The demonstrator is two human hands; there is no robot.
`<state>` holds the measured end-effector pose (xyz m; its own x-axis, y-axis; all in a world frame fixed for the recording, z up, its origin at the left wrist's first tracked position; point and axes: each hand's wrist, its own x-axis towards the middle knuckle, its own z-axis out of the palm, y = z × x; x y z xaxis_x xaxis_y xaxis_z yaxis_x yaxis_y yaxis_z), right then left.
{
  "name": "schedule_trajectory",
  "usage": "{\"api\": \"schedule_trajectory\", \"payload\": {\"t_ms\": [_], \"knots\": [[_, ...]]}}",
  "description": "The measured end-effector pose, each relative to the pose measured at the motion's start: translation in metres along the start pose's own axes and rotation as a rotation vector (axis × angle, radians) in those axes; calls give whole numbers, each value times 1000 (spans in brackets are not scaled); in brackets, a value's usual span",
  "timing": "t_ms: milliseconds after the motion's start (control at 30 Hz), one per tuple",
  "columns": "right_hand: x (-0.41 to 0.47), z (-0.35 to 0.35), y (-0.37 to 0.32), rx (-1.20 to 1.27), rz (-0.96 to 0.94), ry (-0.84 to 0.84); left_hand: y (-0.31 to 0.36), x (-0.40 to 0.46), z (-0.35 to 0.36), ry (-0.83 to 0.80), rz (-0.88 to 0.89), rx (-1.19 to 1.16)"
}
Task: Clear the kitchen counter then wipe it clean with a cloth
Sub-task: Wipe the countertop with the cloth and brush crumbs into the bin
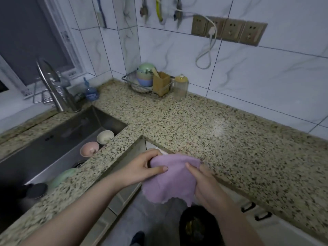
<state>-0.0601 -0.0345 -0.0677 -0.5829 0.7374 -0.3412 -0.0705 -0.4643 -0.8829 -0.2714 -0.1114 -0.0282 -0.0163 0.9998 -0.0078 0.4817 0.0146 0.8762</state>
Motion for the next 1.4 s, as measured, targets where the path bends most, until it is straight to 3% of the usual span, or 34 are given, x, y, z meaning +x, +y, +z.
{"api": "schedule_trajectory", "payload": {"t_ms": [133,267,433,600,900,1167,1400], "knots": [[13,30,5,-53,-27,-65,-24,-5,-24,20,-126,-265],[29,47,1,-111,-44,5,-39,-3,-45,42,-274,-488],[64,94,-11,-180,-81,17,-63,10,-106,81,-329,-705],[103,133,-12,-201,-86,34,-93,20,-153,151,-237,-612],[170,199,9,-317,-13,75,-157,29,-210,418,-8,-69],[209,228,66,-558,149,123,-230,21,-232,319,-98,83],[260,215,85,-477,210,239,-263,69,-237,311,-190,40]]}}
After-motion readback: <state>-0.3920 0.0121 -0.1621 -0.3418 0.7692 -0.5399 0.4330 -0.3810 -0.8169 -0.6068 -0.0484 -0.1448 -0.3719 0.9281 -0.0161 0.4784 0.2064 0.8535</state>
